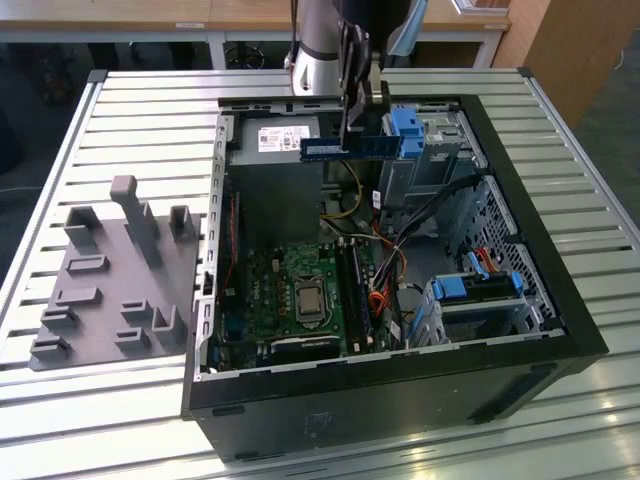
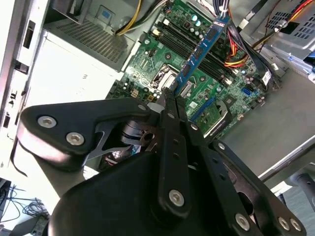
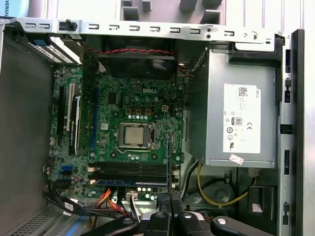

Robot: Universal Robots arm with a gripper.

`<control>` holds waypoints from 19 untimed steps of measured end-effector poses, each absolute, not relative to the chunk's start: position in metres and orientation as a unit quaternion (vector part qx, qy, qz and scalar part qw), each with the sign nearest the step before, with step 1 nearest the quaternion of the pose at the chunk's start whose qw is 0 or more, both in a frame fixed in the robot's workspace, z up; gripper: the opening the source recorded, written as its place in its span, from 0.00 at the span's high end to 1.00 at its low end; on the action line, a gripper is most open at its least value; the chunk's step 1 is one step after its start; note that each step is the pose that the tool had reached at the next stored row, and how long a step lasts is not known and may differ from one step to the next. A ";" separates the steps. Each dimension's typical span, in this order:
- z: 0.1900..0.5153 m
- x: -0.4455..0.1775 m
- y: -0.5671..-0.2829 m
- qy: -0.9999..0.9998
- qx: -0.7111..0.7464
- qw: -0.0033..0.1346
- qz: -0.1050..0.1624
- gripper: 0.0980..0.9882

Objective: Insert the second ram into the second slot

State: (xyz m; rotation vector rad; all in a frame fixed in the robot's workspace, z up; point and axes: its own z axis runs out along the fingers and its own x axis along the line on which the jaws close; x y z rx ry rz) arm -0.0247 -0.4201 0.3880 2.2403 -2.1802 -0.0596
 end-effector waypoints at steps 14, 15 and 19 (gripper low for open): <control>0.387 -0.025 -0.433 -0.697 0.717 0.008 -0.019 0.97; 0.387 -0.025 -0.434 -0.697 0.717 0.008 -0.019 0.97; 0.387 -0.025 -0.438 -0.697 0.716 0.008 -0.019 0.97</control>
